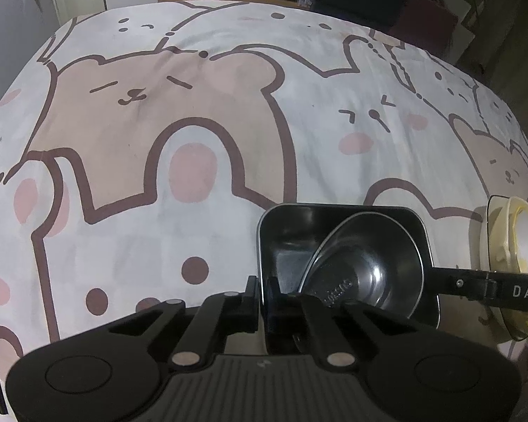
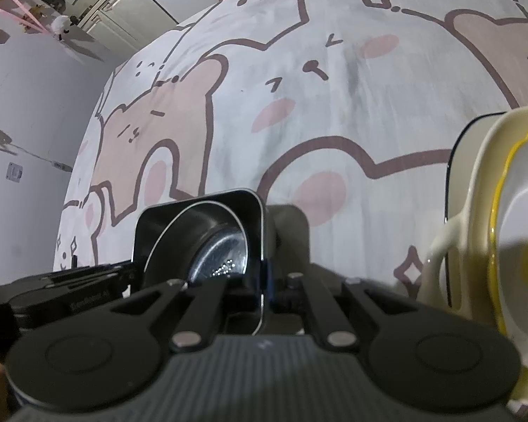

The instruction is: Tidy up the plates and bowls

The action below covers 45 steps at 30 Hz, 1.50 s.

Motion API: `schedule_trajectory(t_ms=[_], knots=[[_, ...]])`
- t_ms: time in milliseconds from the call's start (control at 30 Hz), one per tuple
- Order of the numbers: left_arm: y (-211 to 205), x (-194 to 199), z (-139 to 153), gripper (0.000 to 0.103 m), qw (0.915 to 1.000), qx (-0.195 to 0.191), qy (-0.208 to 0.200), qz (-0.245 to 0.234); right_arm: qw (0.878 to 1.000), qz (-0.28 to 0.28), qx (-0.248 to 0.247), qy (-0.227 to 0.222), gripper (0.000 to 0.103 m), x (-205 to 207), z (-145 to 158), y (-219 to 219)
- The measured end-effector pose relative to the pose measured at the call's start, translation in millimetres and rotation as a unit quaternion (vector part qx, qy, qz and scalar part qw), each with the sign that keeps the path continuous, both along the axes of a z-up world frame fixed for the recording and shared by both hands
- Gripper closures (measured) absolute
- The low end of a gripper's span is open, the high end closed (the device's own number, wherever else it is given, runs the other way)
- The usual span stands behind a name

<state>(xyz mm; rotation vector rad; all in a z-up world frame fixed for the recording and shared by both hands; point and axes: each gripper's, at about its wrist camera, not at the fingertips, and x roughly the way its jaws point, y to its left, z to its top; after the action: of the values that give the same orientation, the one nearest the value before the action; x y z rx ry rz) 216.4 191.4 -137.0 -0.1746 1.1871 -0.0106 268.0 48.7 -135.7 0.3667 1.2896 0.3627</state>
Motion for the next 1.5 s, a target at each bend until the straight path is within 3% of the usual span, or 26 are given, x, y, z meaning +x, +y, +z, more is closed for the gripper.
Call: schedule_trajectory(t_ms=[467, 833, 1200, 1500], knots=[[4, -2, 3, 0.1, 0.9998, -0.016, -0.006, 0.011, 1.0, 0.02, -0.016, -0.013, 0.098, -1, -1, 7], [3, -12, 21, 0.099, 0.9989, -0.024, -0.031, 0.024, 0.998, 0.033, -0.018, -0.042, 0.098, -2, 17, 8], [-16, -27, 63, 0.097, 0.996, -0.03, -0.073, 0.042, 0.996, 0.046, -0.009, -0.077, 0.099, -4, 48, -10], [-59, -39, 99, 0.094, 0.9921, -0.042, -0.114, 0.031, 0.992, 0.032, 0.004, -0.118, 0.099, -15, 89, -52]])
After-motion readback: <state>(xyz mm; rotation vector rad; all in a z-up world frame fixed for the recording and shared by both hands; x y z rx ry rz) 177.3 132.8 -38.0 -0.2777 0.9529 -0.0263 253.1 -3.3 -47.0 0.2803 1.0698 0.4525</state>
